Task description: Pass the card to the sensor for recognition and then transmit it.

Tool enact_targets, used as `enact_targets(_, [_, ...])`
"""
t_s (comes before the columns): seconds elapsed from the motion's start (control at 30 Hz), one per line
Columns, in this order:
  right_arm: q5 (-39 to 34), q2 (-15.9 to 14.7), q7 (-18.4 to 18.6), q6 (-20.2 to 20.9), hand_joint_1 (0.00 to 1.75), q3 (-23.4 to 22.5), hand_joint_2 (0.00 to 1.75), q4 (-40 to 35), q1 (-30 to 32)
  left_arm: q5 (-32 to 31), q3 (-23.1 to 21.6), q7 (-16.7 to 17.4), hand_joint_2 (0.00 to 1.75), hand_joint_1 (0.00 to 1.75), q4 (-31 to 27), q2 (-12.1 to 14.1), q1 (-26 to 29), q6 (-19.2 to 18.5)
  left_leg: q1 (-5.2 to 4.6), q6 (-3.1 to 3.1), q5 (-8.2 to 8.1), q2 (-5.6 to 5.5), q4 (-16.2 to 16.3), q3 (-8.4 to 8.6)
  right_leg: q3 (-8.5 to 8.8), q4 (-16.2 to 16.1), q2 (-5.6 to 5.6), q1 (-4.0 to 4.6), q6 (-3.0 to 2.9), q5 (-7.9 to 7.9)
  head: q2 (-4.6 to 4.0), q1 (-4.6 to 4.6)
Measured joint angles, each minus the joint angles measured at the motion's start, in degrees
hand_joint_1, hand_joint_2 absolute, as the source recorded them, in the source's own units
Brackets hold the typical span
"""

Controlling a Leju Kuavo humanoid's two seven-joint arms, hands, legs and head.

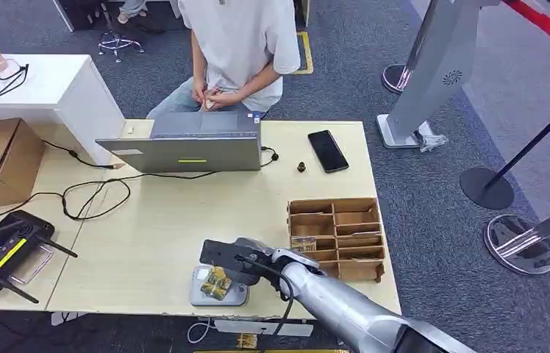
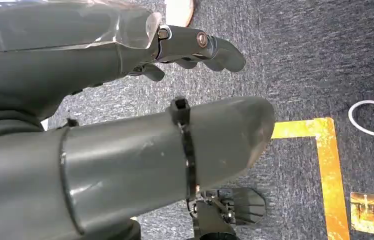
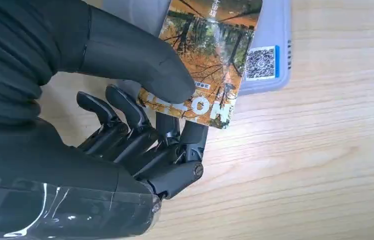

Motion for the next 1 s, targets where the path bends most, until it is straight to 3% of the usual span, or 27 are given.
enact_targets(0.63, [1.95, 0.28, 0.37, -0.59, 1.75, -0.17, 1.75, 2.84, -0.47, -0.33, 0.0, 0.11, 0.0, 0.0, 0.0, -0.02, -0.02, 0.0, 0.0, 0.0, 0.0, 0.01, 0.0, 0.02, 0.01, 0.0, 0.01, 0.0, 0.0, 0.0, 0.0, 0.0])
enact_targets(1.0, [2.27, 0.81, 0.39, -0.87, 1.75, -0.17, 1.75, 3.37, -0.68, -0.85, -0.5, 0.04, 0.0, 0.0, 0.0, 0.83, 0.0, -1.9, 0.01, -0.01, 0.01, 0.01, 0.0, 0.02, 0.01, 0.02, 0.01, 0.0, 0.0, 0.0, 0.0, 0.0])
